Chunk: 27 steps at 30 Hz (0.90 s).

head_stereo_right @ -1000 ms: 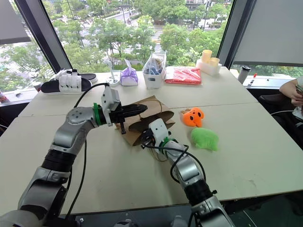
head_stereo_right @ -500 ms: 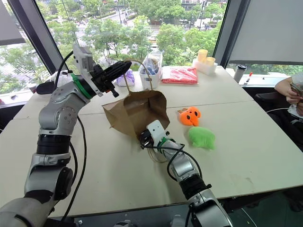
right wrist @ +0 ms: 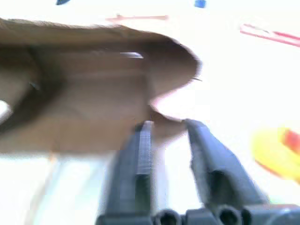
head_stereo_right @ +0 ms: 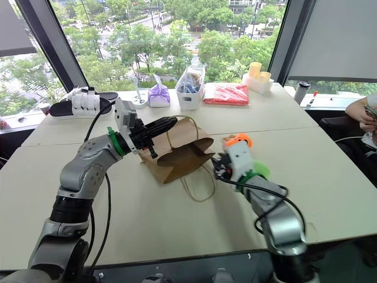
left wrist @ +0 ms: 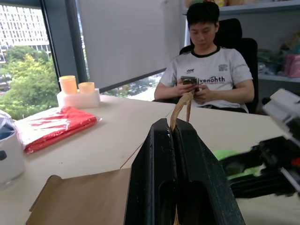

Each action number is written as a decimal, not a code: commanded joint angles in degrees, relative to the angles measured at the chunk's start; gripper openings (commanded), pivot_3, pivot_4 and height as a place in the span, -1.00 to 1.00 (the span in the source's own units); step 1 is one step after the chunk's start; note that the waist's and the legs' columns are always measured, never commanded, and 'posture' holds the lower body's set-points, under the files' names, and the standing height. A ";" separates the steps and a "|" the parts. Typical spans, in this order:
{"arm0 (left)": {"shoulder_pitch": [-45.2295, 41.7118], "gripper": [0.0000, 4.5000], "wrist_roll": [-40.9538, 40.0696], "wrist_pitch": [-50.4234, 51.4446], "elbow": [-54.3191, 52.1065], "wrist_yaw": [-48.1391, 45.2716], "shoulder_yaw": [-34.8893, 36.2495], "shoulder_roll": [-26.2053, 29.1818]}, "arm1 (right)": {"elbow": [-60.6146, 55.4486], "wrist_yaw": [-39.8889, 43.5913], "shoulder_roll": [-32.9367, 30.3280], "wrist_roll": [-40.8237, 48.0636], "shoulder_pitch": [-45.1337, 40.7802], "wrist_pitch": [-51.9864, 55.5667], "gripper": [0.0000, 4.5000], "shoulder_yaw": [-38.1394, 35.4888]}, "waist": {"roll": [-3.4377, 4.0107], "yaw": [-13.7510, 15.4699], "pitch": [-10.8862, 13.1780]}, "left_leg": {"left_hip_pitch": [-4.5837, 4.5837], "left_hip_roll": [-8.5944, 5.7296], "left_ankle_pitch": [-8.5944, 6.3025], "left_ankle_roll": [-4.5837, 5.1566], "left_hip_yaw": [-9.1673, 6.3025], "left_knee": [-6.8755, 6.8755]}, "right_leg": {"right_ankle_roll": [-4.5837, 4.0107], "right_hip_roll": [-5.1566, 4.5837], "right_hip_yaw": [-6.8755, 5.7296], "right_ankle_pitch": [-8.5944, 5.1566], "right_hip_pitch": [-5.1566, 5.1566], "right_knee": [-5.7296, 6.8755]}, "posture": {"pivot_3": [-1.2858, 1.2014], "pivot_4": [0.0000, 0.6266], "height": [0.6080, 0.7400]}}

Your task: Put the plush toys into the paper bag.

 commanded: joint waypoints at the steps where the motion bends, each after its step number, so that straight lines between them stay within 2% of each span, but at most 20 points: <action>1: -1.06 -1.00 -1.34 0.45 -2.62 -0.05 1.36 0.73 | -7.38 0.22 -4.01 1.36 1.68 4.82 0.49 -4.26 | 0.00 -0.04 0.00 | 0.00 0.00 0.00 0.00 0.01 0.01 | 0.00 0.00 0.00 0.00 0.00 0.00 | 0.03 -0.52 1.00; 3: -1.32 -1.00 -1.51 0.68 -2.56 -0.10 1.57 0.87 | -7.64 -1.24 -4.37 1.29 1.90 6.36 0.98 -4.96 | -0.01 -0.13 0.00 | 0.02 0.02 0.00 0.00 0.03 0.00 | 0.00 0.01 0.00 0.00 0.00 -0.02 | 0.03 -0.52 1.00; 9: -2.27 -1.00 -1.22 0.11 -2.00 0.55 1.58 0.74 | 2.24 -4.49 -8.73 -5.92 5.76 -2.18 0.98 -0.05 | -0.03 0.08 0.00 | 0.03 0.03 0.00 0.00 0.07 0.02 | 0.00 0.01 0.00 0.00 0.05 -0.06 | 0.03 -0.52 1.00; 18: -3.19 -1.00 -1.41 0.60 -2.55 1.79 2.41 1.94 | 14.47 -10.08 -5.88 -9.72 1.83 -8.94 0.98 1.34 | -0.02 -0.13 0.00 | 0.05 0.04 0.00 0.00 0.07 0.00 | 0.00 0.02 0.01 0.00 0.08 -0.12 | 0.03 -0.52 1.00; 20: -3.26 -1.00 -1.44 0.64 -2.59 2.06 2.61 2.36 | 15.65 -10.70 -5.77 -10.14 1.25 -10.07 0.74 0.91 | -0.02 -0.04 0.00 | 0.05 0.04 0.00 0.00 0.07 0.00 | -0.01 0.02 0.01 0.00 0.08 -0.12 | 0.03 -0.52 1.00; 22: -3.33 -1.00 -1.55 0.77 -2.68 2.30 2.72 2.53 | 16.25 -10.94 -5.80 -10.07 0.87 -10.66 0.40 0.53 | -0.02 0.00 0.00 | 0.04 0.04 0.00 0.00 0.07 0.00 | 0.00 0.02 0.01 0.00 0.08 -0.13 | 0.03 -0.52 1.00; 27: -3.39 -1.00 -4.33 3.74 -3.11 2.84 3.72 2.47 | 13.03 -8.88 -5.66 -7.49 1.21 -10.82 -0.78 -0.70 | -0.02 0.08 0.00 | 0.02 0.03 0.00 0.00 0.07 0.01 | 0.00 0.01 0.01 0.00 0.08 -0.15 | 0.03 -0.52 1.00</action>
